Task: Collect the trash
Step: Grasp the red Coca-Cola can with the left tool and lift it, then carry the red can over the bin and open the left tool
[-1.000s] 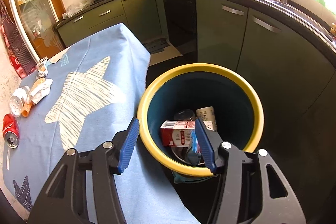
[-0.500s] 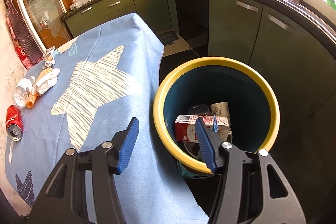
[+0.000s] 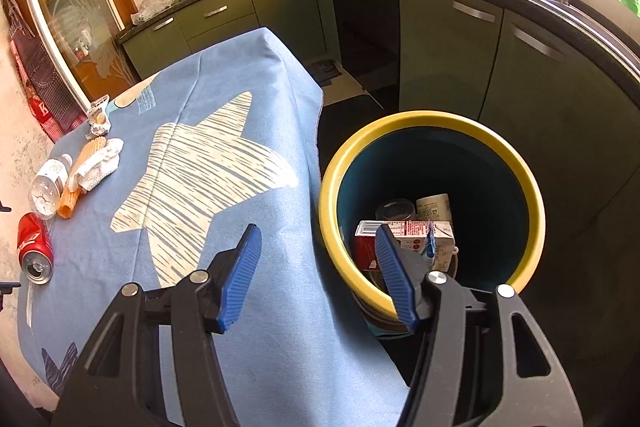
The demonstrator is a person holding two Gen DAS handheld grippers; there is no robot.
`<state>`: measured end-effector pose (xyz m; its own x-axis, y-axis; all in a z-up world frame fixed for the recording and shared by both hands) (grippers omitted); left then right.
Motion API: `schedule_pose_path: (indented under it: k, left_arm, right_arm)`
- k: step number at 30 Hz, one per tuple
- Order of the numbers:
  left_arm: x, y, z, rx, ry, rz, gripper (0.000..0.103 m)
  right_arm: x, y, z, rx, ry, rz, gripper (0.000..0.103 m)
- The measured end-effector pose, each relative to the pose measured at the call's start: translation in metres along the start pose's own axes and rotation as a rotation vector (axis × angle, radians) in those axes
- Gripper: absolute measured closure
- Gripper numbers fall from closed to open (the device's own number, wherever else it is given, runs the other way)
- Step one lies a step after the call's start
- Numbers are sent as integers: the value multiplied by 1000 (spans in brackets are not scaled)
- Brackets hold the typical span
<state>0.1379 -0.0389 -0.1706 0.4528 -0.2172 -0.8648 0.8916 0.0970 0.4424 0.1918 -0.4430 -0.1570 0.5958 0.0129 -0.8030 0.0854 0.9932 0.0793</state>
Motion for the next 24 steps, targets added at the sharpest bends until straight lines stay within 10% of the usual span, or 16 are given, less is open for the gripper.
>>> schedule_pose_path:
  k: [17, 24]
  left_arm:
    - [66, 10, -10, 205, 192, -230, 24]
    - [73, 15, -10, 59, 266, -387, 34]
  right_arm:
    - [4, -23, -2, 63, 27, -30, 46]
    - [13, -22, -5, 67, 45, -14, 46]
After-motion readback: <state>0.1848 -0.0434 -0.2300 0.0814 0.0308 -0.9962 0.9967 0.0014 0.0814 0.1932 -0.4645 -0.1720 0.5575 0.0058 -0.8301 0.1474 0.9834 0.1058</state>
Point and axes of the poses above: each gripper's, at about its wrist camera, not at the fingertips, and x roughly the way its jaws point, y to its left, z to its top, the point moved 6 cm from there along x, roughly the way its jaws point, and after that the axes turned 8 degrees about -x, right-handed, at the moved point
